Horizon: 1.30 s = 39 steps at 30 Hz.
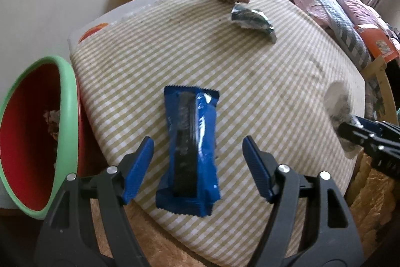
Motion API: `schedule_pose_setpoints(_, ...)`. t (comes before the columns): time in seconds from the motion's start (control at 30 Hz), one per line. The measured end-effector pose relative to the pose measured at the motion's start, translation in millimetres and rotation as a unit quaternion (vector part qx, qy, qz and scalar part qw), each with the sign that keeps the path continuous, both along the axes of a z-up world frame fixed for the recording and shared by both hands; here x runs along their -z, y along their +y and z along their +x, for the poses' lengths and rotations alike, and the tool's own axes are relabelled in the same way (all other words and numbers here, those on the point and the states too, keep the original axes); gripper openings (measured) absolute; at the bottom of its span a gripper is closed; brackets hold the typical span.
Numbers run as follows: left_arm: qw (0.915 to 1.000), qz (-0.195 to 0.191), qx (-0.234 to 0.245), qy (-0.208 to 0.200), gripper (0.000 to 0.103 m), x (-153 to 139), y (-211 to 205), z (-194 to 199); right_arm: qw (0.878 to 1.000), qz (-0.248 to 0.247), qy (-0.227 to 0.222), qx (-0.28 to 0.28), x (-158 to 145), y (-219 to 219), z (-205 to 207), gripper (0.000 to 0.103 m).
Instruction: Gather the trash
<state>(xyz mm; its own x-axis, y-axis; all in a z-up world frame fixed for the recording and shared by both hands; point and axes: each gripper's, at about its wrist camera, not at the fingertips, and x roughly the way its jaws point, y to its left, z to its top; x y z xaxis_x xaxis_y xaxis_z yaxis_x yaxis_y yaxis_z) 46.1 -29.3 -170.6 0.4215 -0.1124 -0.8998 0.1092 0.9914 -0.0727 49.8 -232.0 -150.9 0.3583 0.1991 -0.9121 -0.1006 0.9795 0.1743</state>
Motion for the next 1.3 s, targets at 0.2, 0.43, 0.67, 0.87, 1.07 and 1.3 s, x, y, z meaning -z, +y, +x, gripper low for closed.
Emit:
schedule_pose_setpoints(0.2,1.0,-0.003,-0.008,0.005,0.07,0.8,2.2,-1.2,1.0,-0.009,-0.003,-0.004,0.7,5.6,-1.7,0.051)
schedule_pose_setpoints(0.43,0.9998,-0.01,-0.015,0.012,0.071,3.1,6.6,1.2,1.0,-0.003,0.002,0.005,3.0,1.0,-0.8,0.055)
schedule_pose_setpoints(0.67,0.9991,-0.015,-0.006,0.04,0.068,19.8,-2.6,19.8,1.0,0.014,0.019,-0.001,6.8,3.2,-0.6,0.056)
schedule_pose_setpoints(0.87,0.9992,-0.007,-0.01,0.038,0.023,21.9,0.1,22.7,0.999,0.018,0.035,-0.011,10.5,8.1,-3.1,0.057)
schedule_pose_setpoints(1.07,0.999,-0.025,-0.033,0.014,0.022,6.4,21.2,13.9,0.997,0.0,0.063,-0.036,22.1,24.5,-5.9,0.043)
schedule_pose_setpoints(1.3,0.9967,-0.04,-0.066,-0.024,0.022,-17.9,54.4,5.2,0.998,-0.016,0.031,-0.05,1.6,48.7,-11.1,0.042)
